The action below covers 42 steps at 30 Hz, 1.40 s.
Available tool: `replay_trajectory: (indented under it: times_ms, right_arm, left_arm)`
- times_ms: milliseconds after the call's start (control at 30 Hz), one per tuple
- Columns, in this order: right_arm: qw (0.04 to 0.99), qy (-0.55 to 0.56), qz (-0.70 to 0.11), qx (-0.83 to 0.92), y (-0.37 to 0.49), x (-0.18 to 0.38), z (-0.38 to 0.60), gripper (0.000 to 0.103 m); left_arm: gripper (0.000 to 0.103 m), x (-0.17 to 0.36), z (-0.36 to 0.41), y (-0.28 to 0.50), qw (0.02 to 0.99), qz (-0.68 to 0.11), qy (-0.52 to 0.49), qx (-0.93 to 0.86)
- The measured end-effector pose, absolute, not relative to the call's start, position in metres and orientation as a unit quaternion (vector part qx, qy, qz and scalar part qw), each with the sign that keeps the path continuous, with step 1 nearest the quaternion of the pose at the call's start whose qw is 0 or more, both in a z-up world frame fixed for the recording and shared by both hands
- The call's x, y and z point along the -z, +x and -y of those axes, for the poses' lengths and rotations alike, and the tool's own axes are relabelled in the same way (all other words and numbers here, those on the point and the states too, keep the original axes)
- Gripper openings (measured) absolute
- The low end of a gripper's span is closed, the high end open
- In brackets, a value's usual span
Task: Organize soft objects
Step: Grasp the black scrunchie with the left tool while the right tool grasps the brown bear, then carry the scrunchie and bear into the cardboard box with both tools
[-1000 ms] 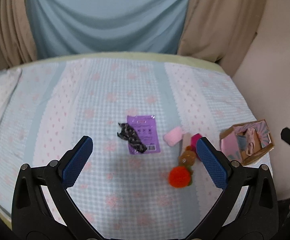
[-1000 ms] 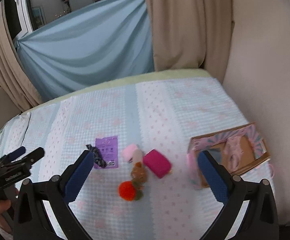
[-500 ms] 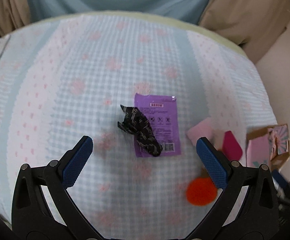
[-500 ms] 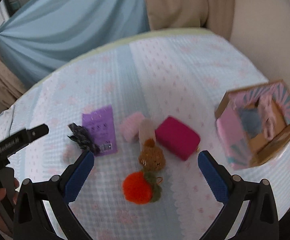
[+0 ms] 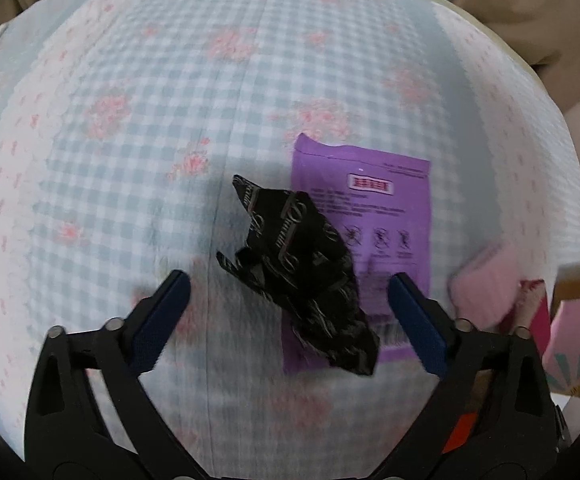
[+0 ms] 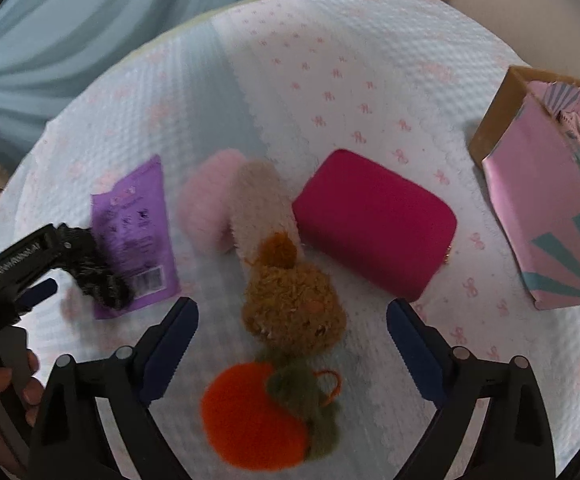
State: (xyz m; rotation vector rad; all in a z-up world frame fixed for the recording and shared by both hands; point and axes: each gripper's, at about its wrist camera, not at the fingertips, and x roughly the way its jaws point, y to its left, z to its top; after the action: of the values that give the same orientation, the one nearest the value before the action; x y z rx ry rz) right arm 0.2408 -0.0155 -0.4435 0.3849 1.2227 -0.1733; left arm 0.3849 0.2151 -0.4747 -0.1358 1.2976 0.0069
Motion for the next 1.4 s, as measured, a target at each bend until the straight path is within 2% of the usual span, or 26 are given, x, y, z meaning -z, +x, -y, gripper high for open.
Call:
replay_trajectory:
  times_ms: [67, 200, 233, 267, 300, 400, 467, 567, 767, 1033, 1400]
  right_arm:
    - [0.793, 0.173, -0.578, 0.081, 0.245, 0.452, 0.014, 0.08]
    - [0.784, 0.166, -0.592, 0.081, 0.252, 0.468, 0.013, 0.071]
    - [0.783, 0.165, -0.594, 0.081, 0.253, 0.471, 0.012, 0.069]
    - [0.782, 0.164, -0.596, 0.081, 0.254, 0.473, 0.012, 0.064]
    - [0.78, 0.163, -0.598, 0.081, 0.254, 0.476, 0.012, 0.06]
    - [0.776, 0.165, -0.604, 0.079, 0.256, 0.48, 0.011, 0.049]
    - [0.776, 0.164, -0.605, 0.075, 0.257, 0.482, 0.009, 0.047]
    - [0.78, 0.16, -0.601, 0.07, 0.257, 0.48, 0.006, 0.043]
    - [0.782, 0.166, -0.598, 0.061, 0.256, 0.478, 0.007, 0.04]
    - [0.798, 0.17, -0.576, 0.051, 0.247, 0.453, 0.009, 0.039]
    - [0.831, 0.175, -0.527, 0.03, 0.228, 0.378, 0.018, 0.039]
  left_arm:
    - [0.09, 0.483, -0.218, 0.388, 0.789, -0.61, -0.07, -0.008]
    - [0.082, 0.493, -0.222, 0.392, 0.783, -0.616, -0.087, -0.007]
    - [0.076, 0.493, -0.22, 0.392, 0.784, -0.614, -0.086, -0.004]
    - [0.063, 0.492, -0.218, 0.392, 0.786, -0.613, -0.083, 0.0]
    - [0.057, 0.49, -0.216, 0.391, 0.787, -0.612, -0.08, 0.003]
    - [0.049, 0.489, -0.213, 0.394, 0.787, -0.613, -0.074, -0.003]
    - [0.041, 0.488, -0.218, 0.395, 0.788, -0.611, -0.083, -0.009]
    - [0.036, 0.483, -0.224, 0.392, 0.79, -0.606, -0.092, -0.011]
    - [0.032, 0.472, -0.227, 0.387, 0.799, -0.596, -0.081, -0.007]
    - [0.031, 0.441, -0.225, 0.374, 0.815, -0.575, -0.072, -0.002]
    - [0.031, 0.352, -0.214, 0.337, 0.844, -0.532, -0.06, 0.004]
